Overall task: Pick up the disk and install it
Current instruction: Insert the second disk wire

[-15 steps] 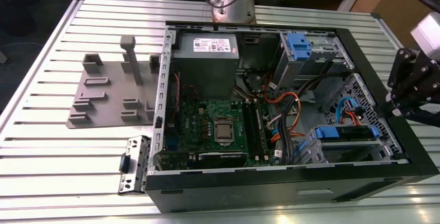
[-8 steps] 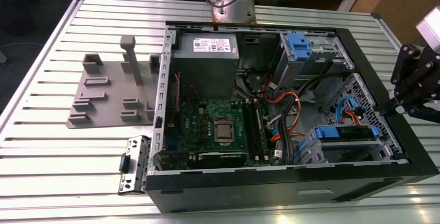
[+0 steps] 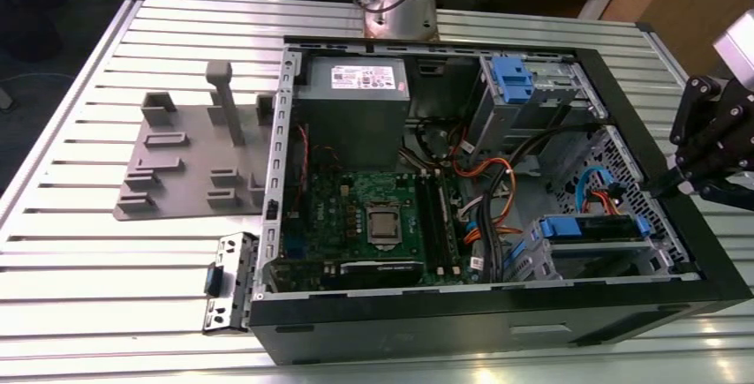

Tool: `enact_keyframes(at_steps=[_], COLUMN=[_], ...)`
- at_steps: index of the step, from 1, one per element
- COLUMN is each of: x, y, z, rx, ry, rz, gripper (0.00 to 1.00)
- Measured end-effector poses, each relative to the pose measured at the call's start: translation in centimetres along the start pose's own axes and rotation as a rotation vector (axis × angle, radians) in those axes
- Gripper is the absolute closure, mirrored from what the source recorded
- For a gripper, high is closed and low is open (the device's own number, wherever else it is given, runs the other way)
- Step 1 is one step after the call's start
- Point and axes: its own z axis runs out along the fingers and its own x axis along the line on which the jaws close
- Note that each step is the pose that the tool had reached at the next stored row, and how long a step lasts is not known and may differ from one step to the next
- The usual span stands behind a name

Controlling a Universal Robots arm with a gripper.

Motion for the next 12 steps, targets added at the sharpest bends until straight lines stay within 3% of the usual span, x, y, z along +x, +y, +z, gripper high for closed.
enact_keyframes(at_steps=[4,6,9,10,12], x=[0.00,0.00,0.00,0.00,-0.01], y=[0.00,0.00,0.00,0.00,0.02], z=[-0.02,-0.02,-0.03,-0.04,-0.02], rx=[0.0000,0.0000,0.0000,0.0000,0.0000], ry=[-0.0001,-0.0002,-0.0003,-0.0004,-0.0002], rz=[0.000,0.000,0.000,0.000,0.000], gripper=[0.89,0.77,0.71,0.65,0.65])
